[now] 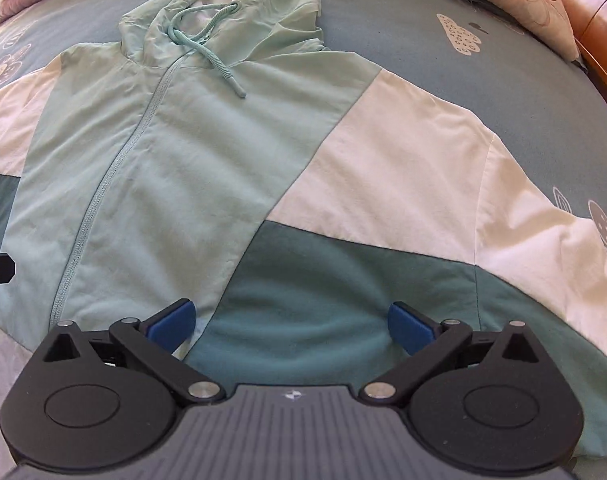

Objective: Fold clothes
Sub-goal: 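Draw both open grippers back over the jacket front toward the hem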

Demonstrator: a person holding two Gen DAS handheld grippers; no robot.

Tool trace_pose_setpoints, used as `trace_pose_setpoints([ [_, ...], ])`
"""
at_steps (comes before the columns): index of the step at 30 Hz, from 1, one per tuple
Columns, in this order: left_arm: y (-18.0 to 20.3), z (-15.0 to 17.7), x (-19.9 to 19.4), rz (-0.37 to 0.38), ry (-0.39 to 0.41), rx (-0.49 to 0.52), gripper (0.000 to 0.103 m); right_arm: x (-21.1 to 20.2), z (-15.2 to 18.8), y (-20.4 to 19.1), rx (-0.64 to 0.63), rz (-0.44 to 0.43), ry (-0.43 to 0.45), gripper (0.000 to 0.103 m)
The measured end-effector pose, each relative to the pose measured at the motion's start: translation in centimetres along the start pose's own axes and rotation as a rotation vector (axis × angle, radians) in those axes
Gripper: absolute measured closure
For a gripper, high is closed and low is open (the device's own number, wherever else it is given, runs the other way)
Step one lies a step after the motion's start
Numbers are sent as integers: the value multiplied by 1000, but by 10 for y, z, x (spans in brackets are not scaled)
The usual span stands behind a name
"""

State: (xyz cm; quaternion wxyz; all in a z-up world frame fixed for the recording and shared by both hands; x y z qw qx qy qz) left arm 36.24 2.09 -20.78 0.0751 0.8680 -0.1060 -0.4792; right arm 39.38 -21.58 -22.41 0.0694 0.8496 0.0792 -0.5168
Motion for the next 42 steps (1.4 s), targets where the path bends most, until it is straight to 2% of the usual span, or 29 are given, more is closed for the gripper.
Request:
trace_pose_setpoints([
  [2, 2, 3, 3, 1, 5, 0, 1, 1, 0, 2, 22, -13, 13, 0],
  [8, 14, 14, 10, -85, 49, 159, 1, -1, 2, -1, 36, -9, 77, 0],
  [10, 14, 16, 9, -100, 71, 174, 1, -1, 3, -1, 34, -4, 109, 0],
  [15, 16, 13, 2, -138, 90, 158, 3, -7, 5, -3, 12, -4, 167, 0],
  [16, 18, 12, -6, -156, 115, 153, 4, -10, 5, -4, 8, -9, 155, 0],
  [19, 25, 20, -28, -172, 170, 135, 4, -27, 10, -14, -11, -81, 171, 0],
  [23, 30, 56, -30, -152, 118, 56, 4, -42, 33, -24, -33, -130, 171, 0],
  [27, 33, 83, -39, -180, 128, 42, 2, -43, 59, -24, -42, -94, 152, 0],
  [30, 32, 100, -49, -160, 119, 18, 1, -48, 72, -25, -55, -54, 151, 0],
  [32, 33, 107, -57, -133, 97, 31, 1, -50, 75, -26, -25, -31, 110, 0],
  [34, 33, 106, -65, -94, 95, 35, 2, -55, 70, -30, 8, -19, 101, 0],
  [38, 8, 85, -75, -116, 156, 37, 2, -66, 54, -55, 21, -19, 138, 0],
  [42, -25, 86, -65, -129, 131, 6, 2, -60, 54, -88, 1, -30, 120, 0],
])
Point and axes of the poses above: each gripper's, at about its wrist camera, not at the fingertips, and x roughly the way its jaws point, y to its right, z to its underside, the point moved 10 cm from there along x, roughly the way its jaws point, and after that the axes turned 3 degrees about y, right-handed, at the moved point
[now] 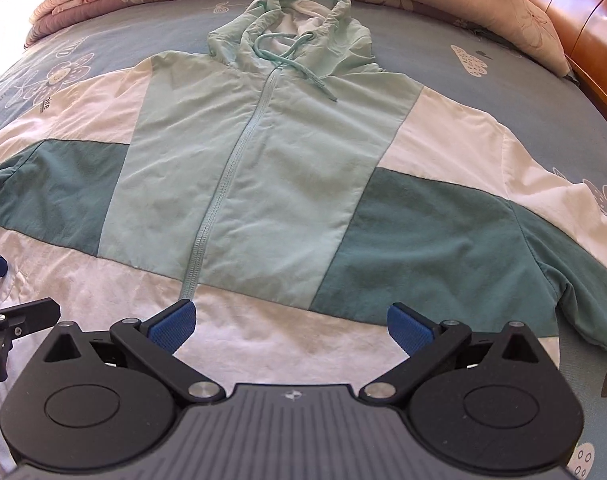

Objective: Fold clothes
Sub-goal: 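Draw both open grippers back over the jacket front toward the hem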

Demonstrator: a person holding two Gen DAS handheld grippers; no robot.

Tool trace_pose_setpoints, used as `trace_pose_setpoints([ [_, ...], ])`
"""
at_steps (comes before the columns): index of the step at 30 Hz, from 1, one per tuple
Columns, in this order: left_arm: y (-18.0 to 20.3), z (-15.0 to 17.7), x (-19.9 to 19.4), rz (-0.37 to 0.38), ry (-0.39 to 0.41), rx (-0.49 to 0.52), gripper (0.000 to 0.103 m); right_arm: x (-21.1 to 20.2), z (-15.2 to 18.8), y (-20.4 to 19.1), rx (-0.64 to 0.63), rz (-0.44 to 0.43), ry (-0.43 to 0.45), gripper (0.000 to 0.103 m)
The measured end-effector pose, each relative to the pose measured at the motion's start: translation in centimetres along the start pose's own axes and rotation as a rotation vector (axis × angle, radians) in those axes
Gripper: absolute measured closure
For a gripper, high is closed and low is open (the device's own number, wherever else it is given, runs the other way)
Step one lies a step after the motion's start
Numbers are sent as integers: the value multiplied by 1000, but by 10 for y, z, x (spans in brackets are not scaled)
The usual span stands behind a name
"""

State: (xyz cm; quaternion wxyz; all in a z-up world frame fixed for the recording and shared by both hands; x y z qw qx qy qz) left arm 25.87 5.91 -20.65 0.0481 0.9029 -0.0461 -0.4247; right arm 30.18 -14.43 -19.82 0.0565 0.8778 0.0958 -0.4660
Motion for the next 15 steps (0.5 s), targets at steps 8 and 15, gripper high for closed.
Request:
trace_pose_setpoints([
  [8, -13, 33, -26, 50, -42, 18, 2, 8, 22, -14, 70, 24, -76, 0],
  [15, -33, 9, -32, 63, -8, -64, 4, -1, -5, -26, 84, 20, -61, 0],
])
Point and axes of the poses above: each gripper's, at about its wrist camera, not at the fingertips, and x roughly the way its jaws point, y to its right, z to its underside, the point moved 10 cm from there along x, roughly the way its jaws point, and after that the axes turned 3 degrees about y, right-handed, at the moved point
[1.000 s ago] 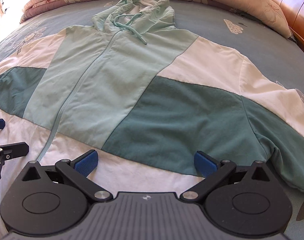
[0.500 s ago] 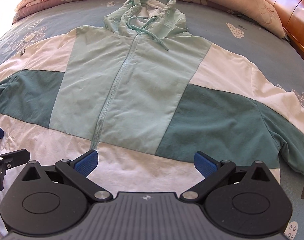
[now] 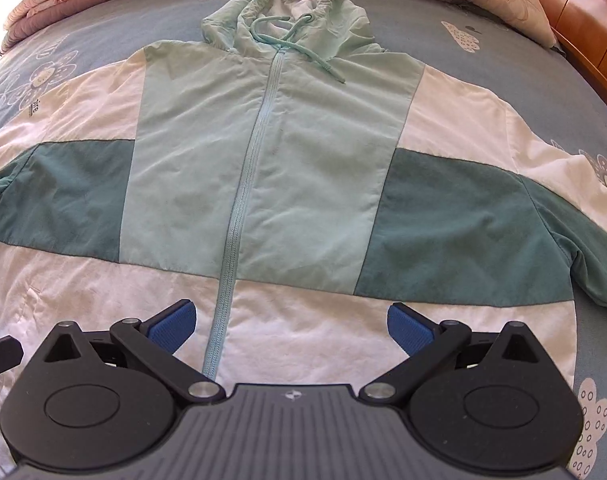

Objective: Fold clothes
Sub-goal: 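Draw both open grippers back over the jacket front toward the hem, then move the open left gripper to the green sleeve's elastic cuff and close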

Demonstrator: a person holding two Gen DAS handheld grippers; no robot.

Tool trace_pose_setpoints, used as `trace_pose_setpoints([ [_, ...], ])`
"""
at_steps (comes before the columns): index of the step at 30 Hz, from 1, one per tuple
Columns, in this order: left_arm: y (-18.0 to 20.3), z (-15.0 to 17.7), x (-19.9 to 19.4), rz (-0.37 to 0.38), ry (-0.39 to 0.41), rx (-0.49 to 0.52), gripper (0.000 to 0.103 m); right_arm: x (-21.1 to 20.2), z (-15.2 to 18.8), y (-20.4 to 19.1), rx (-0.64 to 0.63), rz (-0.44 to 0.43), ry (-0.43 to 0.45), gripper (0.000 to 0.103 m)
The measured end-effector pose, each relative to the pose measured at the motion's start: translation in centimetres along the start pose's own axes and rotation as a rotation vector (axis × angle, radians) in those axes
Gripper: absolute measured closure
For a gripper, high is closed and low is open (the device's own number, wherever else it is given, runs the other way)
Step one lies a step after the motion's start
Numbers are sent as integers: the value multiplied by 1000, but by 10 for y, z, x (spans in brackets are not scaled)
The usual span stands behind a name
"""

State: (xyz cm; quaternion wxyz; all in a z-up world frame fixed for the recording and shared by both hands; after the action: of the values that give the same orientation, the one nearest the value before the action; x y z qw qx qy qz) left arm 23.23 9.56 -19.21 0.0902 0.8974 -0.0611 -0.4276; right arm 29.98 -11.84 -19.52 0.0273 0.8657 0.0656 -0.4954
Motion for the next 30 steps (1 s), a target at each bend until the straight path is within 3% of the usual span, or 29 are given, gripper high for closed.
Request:
trace_pose_setpoints([
  [4, -10, 1, 11, -11, -17, -25, 4, 1, -6, -21, -16, -36, -4, 0],
  [8, -9, 5, 8, 1, -36, -26, 4, 8, 7, -38, 7, -71, -79, 0],
  [10, -14, 4, 2, 9, -41, -59, 4, 6, 8, -43, 10, -68, -81, 0],
  [13, -42, -9, -17, -36, 6, -143, 4, 3, 7, -54, 1, -92, -84, 0],
  [16, -85, -19, -36, -84, 55, -317, 10, 1, 0, -71, -27, -121, -77, 0],
  [19, -135, -18, -51, -128, 89, -525, 33, -2, -10, -90, -33, -173, -70, 0],
  [24, -223, 11, -76, -121, 224, -1052, 55, -8, -22, -127, -55, -249, -64, 0],
  [27, -261, 35, -91, -125, 322, -1291, 58, -8, -25, -147, -70, -290, -82, 0],
  [30, -288, 50, -103, -188, 360, -1365, 58, -6, -23, -162, -79, -316, -101, 0],
])
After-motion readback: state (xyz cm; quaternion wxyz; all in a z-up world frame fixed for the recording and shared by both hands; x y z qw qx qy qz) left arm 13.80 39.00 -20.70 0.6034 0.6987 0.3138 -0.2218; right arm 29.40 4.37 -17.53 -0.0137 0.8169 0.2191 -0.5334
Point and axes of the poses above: each gripper's, at about its wrist camera, not at the fingertips, and x roughly the way its jaws point, y to its right, z to its underside, the point moved 10 cm from there along x, roughly the way its jaws point, and after that the axes turned 3 degrees about y, right-handed, at the moved point
